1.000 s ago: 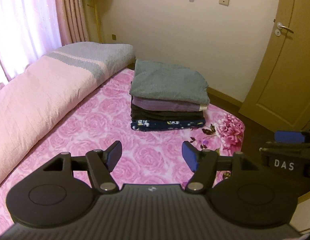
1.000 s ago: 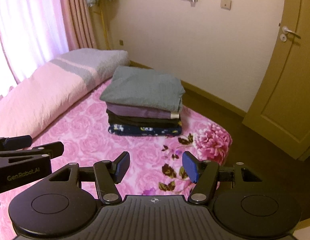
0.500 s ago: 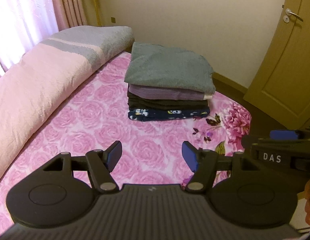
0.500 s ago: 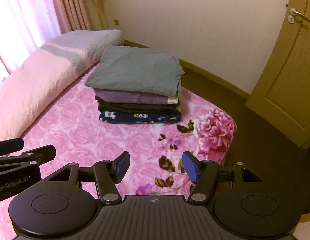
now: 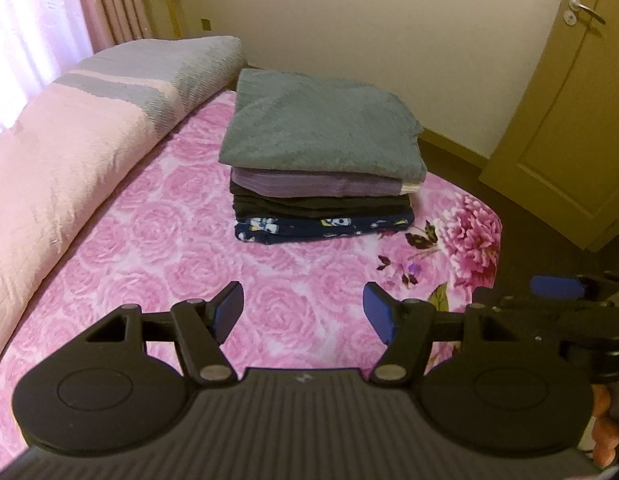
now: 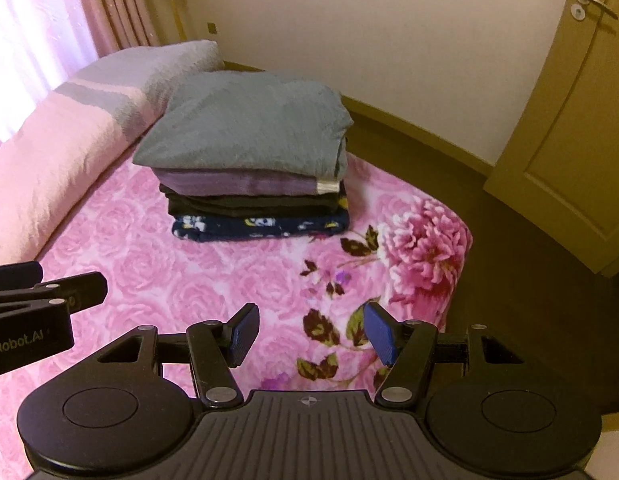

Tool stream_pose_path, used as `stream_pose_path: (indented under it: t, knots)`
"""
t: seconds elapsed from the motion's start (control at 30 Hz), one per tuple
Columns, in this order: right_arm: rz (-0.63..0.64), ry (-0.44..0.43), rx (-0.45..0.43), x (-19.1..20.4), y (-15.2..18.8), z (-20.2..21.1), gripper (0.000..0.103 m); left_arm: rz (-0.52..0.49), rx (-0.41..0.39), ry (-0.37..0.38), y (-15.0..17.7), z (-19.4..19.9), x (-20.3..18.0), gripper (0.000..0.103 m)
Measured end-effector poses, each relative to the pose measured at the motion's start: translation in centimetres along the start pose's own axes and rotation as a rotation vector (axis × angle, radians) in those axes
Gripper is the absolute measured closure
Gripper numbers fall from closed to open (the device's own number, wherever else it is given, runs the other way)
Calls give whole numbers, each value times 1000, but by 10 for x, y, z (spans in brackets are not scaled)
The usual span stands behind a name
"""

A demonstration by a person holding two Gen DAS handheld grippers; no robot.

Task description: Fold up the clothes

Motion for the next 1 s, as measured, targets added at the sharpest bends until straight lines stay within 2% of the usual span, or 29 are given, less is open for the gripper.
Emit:
stream_pose_path:
  t: [0.4,1.0]
  knots:
    - [-29,28,36,1,-8,-32,41,-39,44,2,-15,-37,5,40]
    - [-7,34,62,9,-23,-57,42,-18,64,8,-28,-70,15,40]
Point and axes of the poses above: each gripper's, at about its wrist camera, not at the fingertips, and z roughly against the way its jaws point, x to its left, y to its underside, the point moved 1 cm from there along -z, roughly the way its jaws point, and after that the axes turned 2 degrees about -x, right-handed, at the moved point
